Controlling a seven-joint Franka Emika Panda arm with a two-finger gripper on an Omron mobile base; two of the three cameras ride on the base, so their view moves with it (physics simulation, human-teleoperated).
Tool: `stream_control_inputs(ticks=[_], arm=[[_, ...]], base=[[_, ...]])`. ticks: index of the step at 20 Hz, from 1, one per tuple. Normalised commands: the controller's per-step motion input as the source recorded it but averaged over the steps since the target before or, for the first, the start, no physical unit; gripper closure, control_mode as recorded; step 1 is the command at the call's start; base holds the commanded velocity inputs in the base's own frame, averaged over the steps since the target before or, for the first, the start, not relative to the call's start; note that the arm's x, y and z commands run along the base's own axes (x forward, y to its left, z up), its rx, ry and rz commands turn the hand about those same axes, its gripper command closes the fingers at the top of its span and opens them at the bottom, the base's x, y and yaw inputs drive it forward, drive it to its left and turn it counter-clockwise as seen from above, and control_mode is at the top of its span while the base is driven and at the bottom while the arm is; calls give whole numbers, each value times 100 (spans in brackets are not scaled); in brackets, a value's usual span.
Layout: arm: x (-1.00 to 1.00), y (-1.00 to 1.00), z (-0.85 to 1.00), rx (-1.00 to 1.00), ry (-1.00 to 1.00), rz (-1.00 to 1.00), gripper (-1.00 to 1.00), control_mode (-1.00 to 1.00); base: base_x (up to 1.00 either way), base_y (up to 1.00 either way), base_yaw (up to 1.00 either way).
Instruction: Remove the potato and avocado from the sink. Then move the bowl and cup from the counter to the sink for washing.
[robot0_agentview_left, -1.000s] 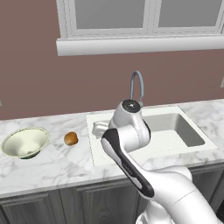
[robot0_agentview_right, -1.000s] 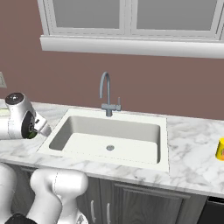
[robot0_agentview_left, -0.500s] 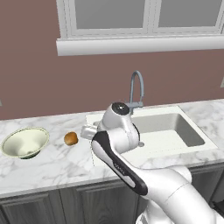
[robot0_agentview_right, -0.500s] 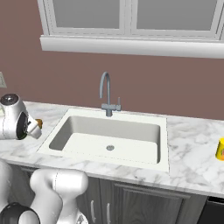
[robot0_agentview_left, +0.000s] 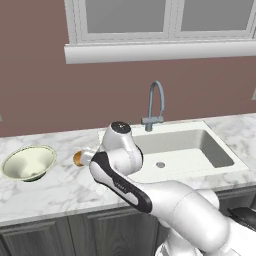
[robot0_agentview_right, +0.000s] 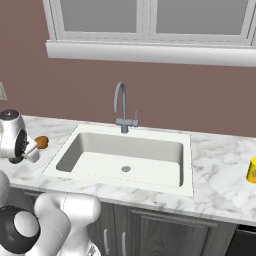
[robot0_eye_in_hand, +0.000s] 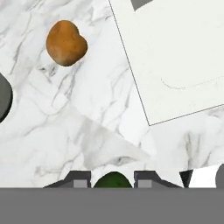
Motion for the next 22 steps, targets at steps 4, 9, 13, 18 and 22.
stream_control_inputs(ticks=[4, 9, 13, 18, 22], arm=[[25, 33, -38, 1, 10, 0, 100, -100], [27, 30, -43, 0, 7, 0, 100, -100], [28, 27, -37, 0, 4, 0, 100, -100], [19, 25, -28, 0, 1, 0, 100, -100], [8, 19, -24, 0, 1, 0, 100, -100]], base=[[0, 0, 0], [0, 0, 0], [0, 0, 0], [0, 0, 0], [0, 0, 0]])
